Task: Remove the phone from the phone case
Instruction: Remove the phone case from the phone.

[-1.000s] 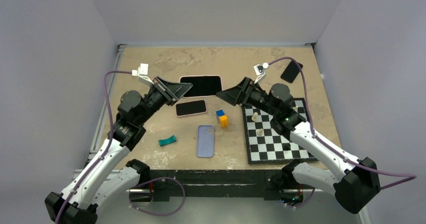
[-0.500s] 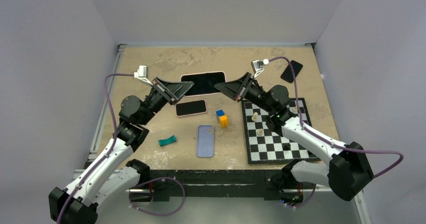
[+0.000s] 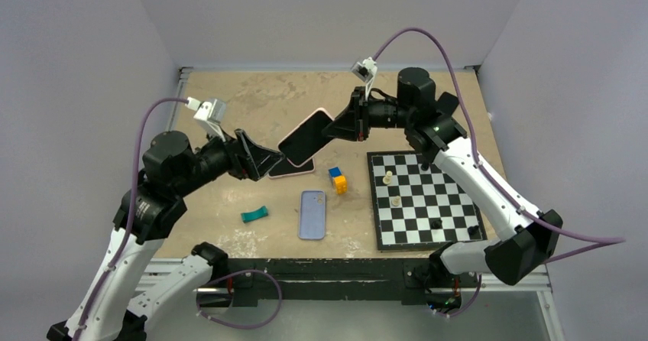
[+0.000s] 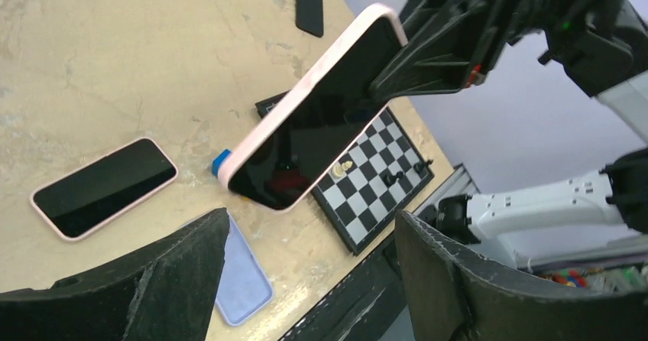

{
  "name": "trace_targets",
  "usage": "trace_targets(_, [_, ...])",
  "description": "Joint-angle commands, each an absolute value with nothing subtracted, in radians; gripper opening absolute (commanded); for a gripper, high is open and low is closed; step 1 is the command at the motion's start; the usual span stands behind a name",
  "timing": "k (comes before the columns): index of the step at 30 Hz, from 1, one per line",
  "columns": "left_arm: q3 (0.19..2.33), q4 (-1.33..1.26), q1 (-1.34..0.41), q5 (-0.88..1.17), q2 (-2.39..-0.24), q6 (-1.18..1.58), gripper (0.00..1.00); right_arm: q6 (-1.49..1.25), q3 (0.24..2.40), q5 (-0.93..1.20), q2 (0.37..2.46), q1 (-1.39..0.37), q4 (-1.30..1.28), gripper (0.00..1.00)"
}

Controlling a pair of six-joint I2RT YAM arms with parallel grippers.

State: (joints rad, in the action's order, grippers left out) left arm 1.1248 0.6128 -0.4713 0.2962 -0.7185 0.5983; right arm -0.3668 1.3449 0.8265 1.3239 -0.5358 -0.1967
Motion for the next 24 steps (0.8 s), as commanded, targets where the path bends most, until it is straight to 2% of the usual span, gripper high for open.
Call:
trace_targets(1, [1.286, 0.811, -0.462, 0.468, -0.843, 0.366, 0.83, -0.118, 1.408, 0.967, 1.324, -0.548, -0.447, 0.0])
trace_targets(4, [1.316, 0.828, -0.462, 0.613, -0.906, 0.32, 0.92, -0.109, 1.389, 1.03, 1.298, -0.566, -0.419, 0.0])
trace_targets(7, [1.311, 0.825, -0.461, 0.716, -0.978, 0.314, 0.92, -0.115, 1.378, 1.043, 1.288, -0.62, -0.384, 0.0])
trace_targets(10, [1.272, 0.742, -0.463, 0.815, -1.017, 0.355, 0.78, -0.106, 1.4, 1.04, 1.309, -0.663, -0.394, 0.0])
trace_targets(13, [1.242, 0.668, -0.466, 0.873, -1.039, 0.395, 0.57, -0.092, 1.432, 1.045, 1.338, -0.691, -0.414, 0.0])
trace_targets(17, [1.244, 0.696, -0.468, 0.926, -1.055, 0.365, 0.37, -0.093, 1.453, 1.089, 1.364, -0.703, -0.407, 0.0])
trace_targets(24, [1.226, 0.689, -0.483, 1.044, -1.075, 0.357, 0.36, -0.106, 1.51, 1.149, 1.42, -0.709, -0.382, 0.0])
